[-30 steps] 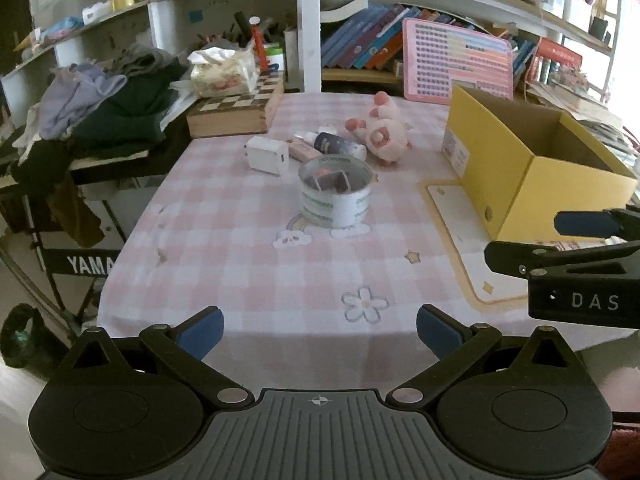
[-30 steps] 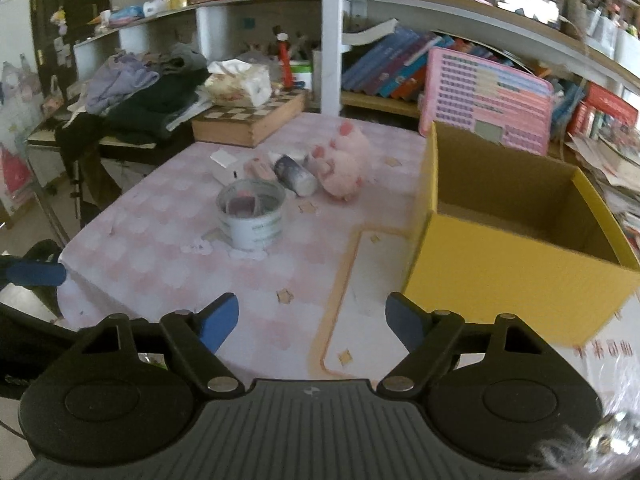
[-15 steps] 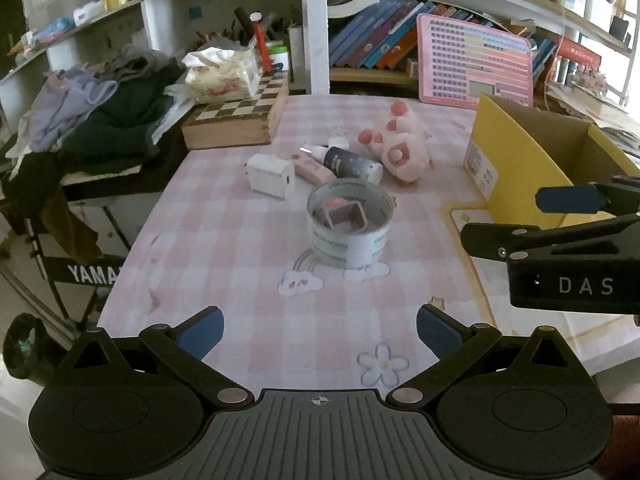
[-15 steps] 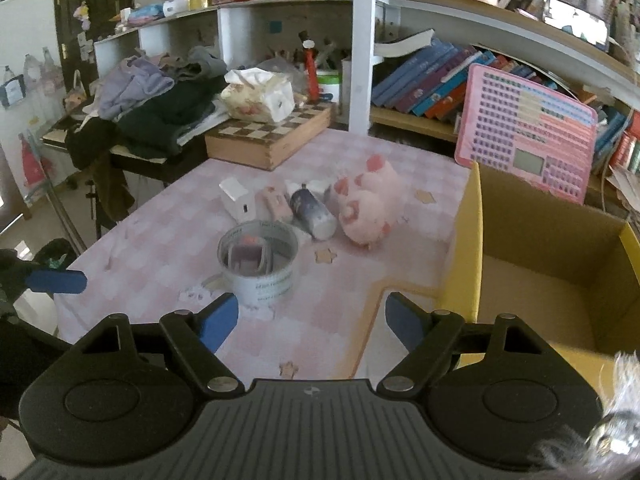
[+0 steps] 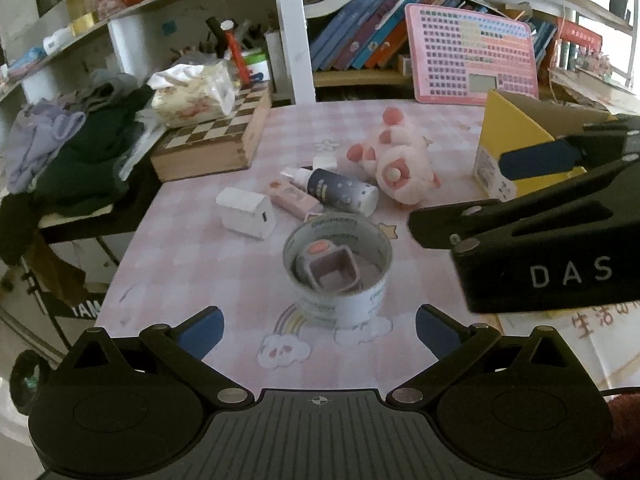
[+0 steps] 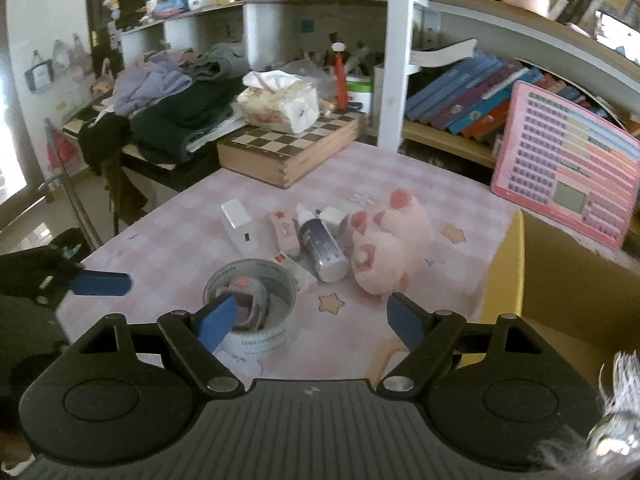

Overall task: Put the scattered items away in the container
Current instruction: 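Move the left tool to the tape roll and the right tool toward the grey toy car, then grasp the tape roll with the left tool while the right tool grasps the grey toy car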

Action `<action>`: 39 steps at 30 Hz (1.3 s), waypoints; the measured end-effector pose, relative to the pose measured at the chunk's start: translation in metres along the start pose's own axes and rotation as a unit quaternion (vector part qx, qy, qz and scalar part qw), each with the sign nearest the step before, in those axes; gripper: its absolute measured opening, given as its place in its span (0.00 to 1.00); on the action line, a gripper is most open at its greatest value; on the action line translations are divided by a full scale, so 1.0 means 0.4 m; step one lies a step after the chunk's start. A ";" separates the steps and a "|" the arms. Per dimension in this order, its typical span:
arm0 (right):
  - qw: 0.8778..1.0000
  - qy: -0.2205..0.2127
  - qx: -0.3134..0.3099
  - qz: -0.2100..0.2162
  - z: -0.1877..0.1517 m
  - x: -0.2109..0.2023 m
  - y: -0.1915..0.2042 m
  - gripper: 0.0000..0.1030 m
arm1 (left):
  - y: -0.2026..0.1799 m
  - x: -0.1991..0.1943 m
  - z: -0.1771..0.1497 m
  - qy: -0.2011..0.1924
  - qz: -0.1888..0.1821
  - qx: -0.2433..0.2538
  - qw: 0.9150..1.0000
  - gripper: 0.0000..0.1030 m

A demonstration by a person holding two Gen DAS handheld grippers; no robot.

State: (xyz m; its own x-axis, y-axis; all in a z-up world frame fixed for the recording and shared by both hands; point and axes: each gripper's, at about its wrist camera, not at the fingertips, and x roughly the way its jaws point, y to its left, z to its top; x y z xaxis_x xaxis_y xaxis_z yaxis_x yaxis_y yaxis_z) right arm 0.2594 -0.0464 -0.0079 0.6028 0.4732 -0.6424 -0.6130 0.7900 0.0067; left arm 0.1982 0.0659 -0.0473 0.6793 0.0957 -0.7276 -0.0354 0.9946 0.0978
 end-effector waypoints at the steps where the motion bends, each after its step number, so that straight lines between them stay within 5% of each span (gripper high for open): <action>1: 1.000 0.000 -0.004 0.004 0.005 0.008 -0.002 0.79 | -0.002 0.012 0.004 0.000 0.000 0.000 1.000 0.99; 13: 0.998 0.014 -0.053 0.005 0.023 0.071 -0.027 0.78 | -0.035 0.131 0.038 -0.003 0.001 0.013 1.000 0.97; 19: 0.999 0.011 -0.042 0.008 0.030 0.081 -0.053 0.78 | -0.027 0.166 0.045 0.004 0.002 0.000 1.000 0.86; 28: 0.999 -0.002 -0.032 0.012 0.038 0.080 -0.069 0.78 | 0.034 0.116 0.047 -0.028 0.001 -0.059 0.998 0.82; 33: 1.000 -0.017 -0.010 0.015 0.050 0.077 -0.083 0.79 | 0.114 0.057 0.040 -0.055 -0.002 -0.150 0.987 0.82; 36: 1.000 -0.010 -0.014 0.026 0.053 0.090 -0.075 0.79 | 0.171 0.020 0.023 -0.076 -0.021 -0.228 0.971 0.82; 39: 0.999 0.001 -0.020 0.043 0.055 0.108 -0.057 0.79 | 0.206 -0.011 0.006 -0.092 0.000 -0.265 0.960 0.82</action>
State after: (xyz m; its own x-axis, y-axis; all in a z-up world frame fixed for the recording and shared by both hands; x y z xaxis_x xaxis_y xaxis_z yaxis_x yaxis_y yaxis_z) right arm 0.3105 -0.0356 -0.0190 0.5469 0.5374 -0.6420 -0.6819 0.7308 0.0308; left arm 0.1941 0.1475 -0.0343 0.7956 0.1348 -0.5906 -0.3699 0.8802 -0.2975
